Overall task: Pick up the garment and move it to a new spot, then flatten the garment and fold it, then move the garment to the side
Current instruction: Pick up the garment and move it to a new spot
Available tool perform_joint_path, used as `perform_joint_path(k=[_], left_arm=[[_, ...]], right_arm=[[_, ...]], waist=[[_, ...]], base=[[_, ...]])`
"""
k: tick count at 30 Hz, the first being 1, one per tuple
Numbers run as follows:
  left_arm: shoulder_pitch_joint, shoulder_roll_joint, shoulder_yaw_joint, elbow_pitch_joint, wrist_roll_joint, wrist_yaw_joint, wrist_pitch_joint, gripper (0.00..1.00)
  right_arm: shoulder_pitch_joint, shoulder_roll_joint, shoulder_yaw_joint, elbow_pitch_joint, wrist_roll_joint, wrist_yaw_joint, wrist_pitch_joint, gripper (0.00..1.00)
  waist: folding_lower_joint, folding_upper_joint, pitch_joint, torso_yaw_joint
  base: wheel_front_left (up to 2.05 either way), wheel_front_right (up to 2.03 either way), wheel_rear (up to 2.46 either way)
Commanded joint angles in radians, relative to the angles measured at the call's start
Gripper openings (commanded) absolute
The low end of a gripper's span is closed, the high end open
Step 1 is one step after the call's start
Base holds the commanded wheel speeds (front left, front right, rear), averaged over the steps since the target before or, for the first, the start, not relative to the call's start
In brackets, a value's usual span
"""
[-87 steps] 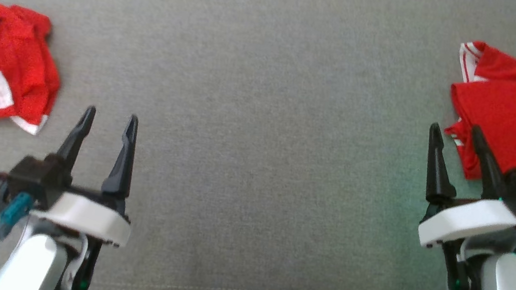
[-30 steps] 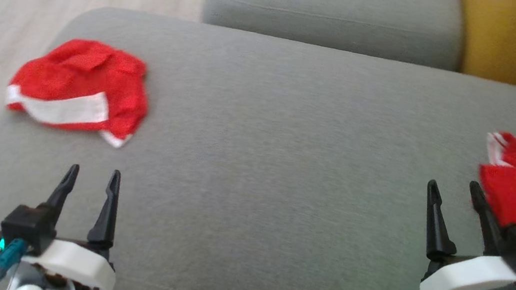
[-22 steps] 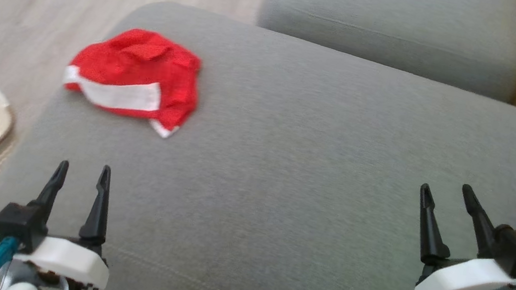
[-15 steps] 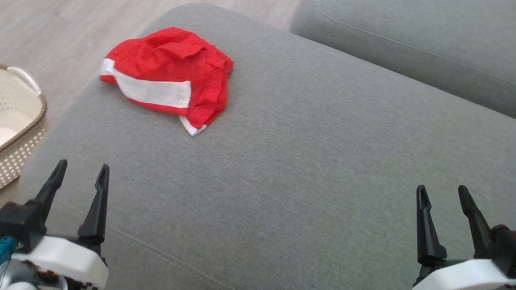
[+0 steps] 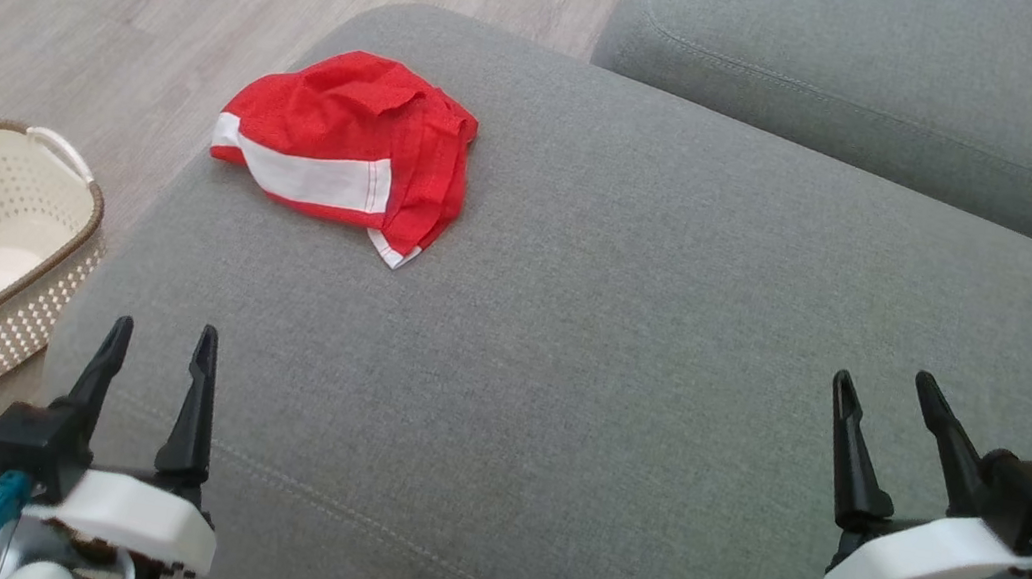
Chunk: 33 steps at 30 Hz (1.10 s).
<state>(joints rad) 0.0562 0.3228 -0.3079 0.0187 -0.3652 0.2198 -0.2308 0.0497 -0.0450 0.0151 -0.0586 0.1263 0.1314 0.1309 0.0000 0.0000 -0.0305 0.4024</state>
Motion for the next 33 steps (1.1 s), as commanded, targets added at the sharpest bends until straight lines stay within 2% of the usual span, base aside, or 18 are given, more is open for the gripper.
perform_joint_path(k=[1,7,15,22,23,33], left_arm=[[-0.064,0.024,0.041,-0.034,-0.009,0.002,-0.013,1.0],[-0.119,0.025,0.041,-0.025,-0.021,-0.017,-0.01,1.0],[-0.329,0.028,0.073,0.073,-0.065,-0.078,-0.012,1.0],[-0.567,0.037,0.106,0.323,-0.132,-0.158,0.015,1.0],[-0.567,0.037,0.106,0.323,-0.132,-0.158,0.015,1.0],[-0.863,0.047,0.14,0.796,-0.22,-0.277,0.052,1.0]], right_arm=[[-0.036,-0.005,0.019,-0.036,0.008,-0.001,-0.003,1.0],[-0.051,-0.005,0.026,-0.055,0.003,-0.001,0.016,1.0],[-0.128,-0.006,0.042,-0.1,-0.027,-0.001,0.05,1.0],[-0.175,-0.007,0.042,-0.109,-0.043,-0.001,0.057,1.0],[-0.175,-0.007,0.042,-0.109,-0.043,-0.001,0.057,1.0],[-0.219,-0.006,0.045,-0.111,-0.055,-0.001,0.049,1.0]], waist=[[0.0,0.0,0.002,-0.004],[0.0,0.0,0.041,-0.033],[0.0,0.0,0.185,-0.121],[0.0,0.0,0.294,-0.19],[0.0,0.0,0.294,-0.19],[0.0,0.0,0.389,-0.256]], base=[[0.0,0.0,0.0],[0.0,0.0,0.0],[0.0,0.0,0.0],[0.0,0.0,0.0],[0.0,0.0,0.0],[0.0,0.0,0.0]])
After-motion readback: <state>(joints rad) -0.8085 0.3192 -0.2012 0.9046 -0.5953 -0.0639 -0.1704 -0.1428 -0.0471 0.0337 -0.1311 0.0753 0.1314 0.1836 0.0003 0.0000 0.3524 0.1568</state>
